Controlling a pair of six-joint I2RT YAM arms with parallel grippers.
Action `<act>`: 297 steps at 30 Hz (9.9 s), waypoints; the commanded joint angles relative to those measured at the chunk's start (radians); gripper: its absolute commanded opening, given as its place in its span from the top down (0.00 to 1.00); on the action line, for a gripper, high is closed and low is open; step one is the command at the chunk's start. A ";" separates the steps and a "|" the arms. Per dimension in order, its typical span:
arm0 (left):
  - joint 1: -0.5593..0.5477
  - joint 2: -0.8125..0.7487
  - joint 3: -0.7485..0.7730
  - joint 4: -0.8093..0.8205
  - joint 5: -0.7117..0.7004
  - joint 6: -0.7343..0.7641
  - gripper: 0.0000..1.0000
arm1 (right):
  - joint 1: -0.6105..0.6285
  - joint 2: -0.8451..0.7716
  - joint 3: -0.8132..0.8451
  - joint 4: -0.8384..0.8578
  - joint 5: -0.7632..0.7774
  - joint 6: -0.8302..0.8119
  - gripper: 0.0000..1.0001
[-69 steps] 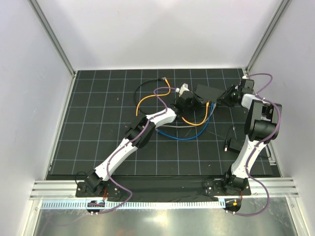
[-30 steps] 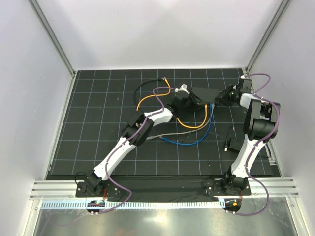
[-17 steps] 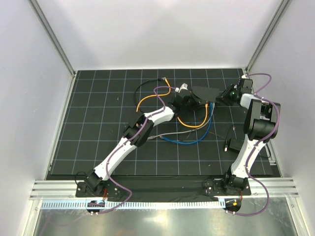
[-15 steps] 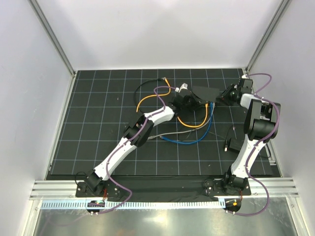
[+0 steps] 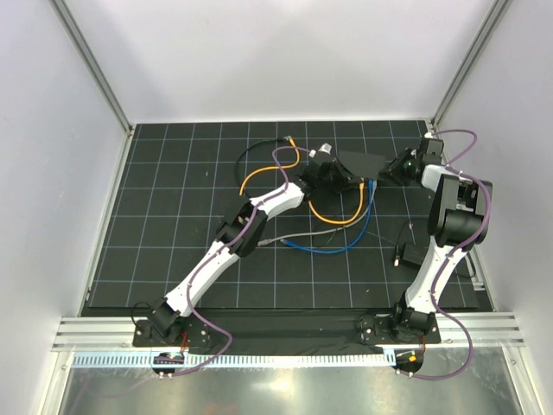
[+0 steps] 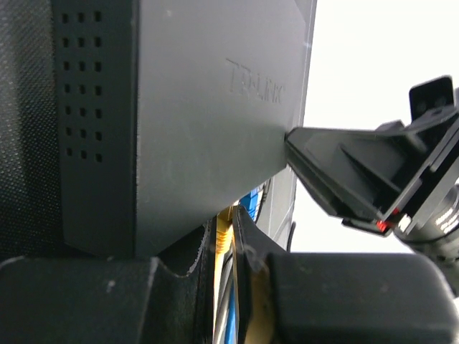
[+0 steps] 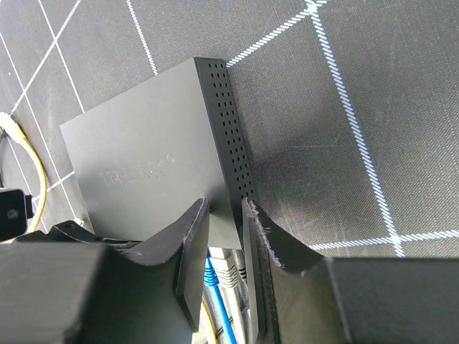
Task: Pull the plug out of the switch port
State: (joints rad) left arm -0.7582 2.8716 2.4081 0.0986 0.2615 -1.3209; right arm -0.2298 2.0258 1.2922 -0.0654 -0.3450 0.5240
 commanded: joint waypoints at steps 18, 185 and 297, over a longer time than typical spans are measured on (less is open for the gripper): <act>0.060 -0.250 -0.337 0.178 0.196 0.229 1.00 | 0.014 -0.009 0.001 -0.013 -0.015 0.005 0.68; -0.087 -0.008 -0.151 0.237 -0.265 -0.035 1.00 | -0.020 -0.004 -0.047 0.096 -0.111 0.106 0.75; -0.001 -0.149 -0.280 0.199 0.156 0.175 1.00 | 0.058 0.030 -0.080 0.061 0.132 0.130 0.59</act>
State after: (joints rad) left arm -0.7650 2.8017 2.1567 0.4015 0.4053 -1.2667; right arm -0.1600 2.0121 1.2228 0.0231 -0.2481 0.6765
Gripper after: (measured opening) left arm 0.141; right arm 0.406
